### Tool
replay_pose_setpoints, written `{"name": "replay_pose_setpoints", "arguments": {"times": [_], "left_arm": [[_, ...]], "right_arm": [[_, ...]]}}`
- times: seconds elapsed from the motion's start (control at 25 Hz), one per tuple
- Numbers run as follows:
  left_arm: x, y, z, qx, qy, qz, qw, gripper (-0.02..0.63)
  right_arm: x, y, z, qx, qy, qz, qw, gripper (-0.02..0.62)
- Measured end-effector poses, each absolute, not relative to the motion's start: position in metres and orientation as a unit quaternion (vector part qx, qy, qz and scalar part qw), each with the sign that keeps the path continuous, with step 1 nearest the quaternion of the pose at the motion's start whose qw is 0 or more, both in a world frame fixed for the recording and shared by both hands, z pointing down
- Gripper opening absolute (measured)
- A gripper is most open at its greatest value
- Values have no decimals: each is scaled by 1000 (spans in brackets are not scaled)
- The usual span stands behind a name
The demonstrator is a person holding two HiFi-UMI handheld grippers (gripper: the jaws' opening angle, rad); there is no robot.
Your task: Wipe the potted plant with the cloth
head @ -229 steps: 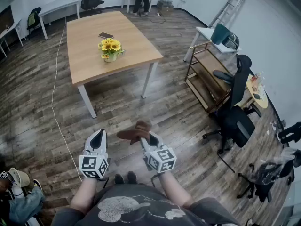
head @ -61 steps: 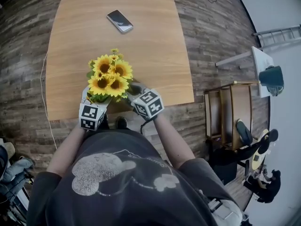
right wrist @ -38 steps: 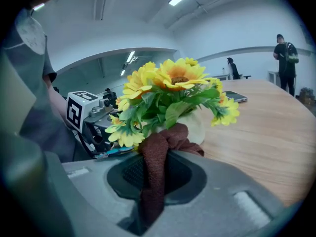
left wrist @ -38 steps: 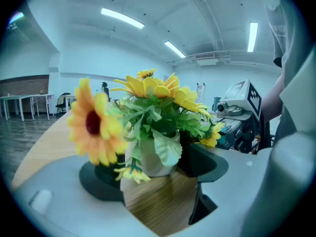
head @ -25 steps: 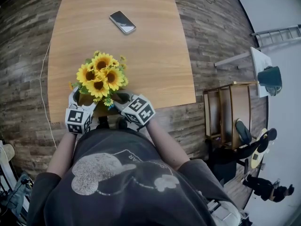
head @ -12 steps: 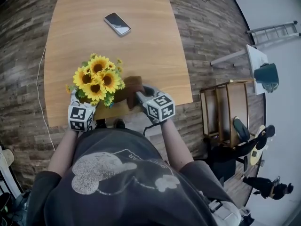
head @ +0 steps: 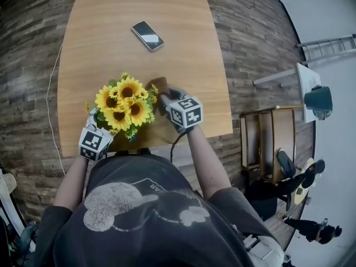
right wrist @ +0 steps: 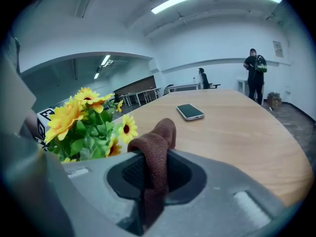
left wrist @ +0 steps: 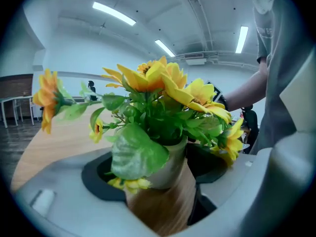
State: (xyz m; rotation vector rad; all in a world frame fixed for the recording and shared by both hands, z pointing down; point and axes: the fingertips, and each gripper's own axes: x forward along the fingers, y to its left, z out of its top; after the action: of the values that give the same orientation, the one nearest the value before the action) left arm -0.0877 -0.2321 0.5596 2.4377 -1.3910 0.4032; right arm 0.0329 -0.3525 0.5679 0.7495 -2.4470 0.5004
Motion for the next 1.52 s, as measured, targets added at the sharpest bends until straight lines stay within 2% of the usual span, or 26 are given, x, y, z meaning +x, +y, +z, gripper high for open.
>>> {"name": "replay_pose_setpoints", "arguments": {"times": [0.36, 0.76, 1.04, 1.52], "left_arm": [[-86, -239, 562, 893, -397, 160, 139, 410], [-91, -243, 564, 897, -382, 163, 151, 419], [-100, -250, 552, 870, -444, 155, 148, 509], [-112, -217, 554, 791, -574, 131, 166, 494]], "right_arm": [[-34, -354, 574, 155, -930, 183, 279, 49], [-25, -329, 574, 142, -930, 209, 268, 48], [-5, -299, 576, 160, -926, 223, 261, 49], [1, -241, 579, 149, -927, 230, 255, 49]]}}
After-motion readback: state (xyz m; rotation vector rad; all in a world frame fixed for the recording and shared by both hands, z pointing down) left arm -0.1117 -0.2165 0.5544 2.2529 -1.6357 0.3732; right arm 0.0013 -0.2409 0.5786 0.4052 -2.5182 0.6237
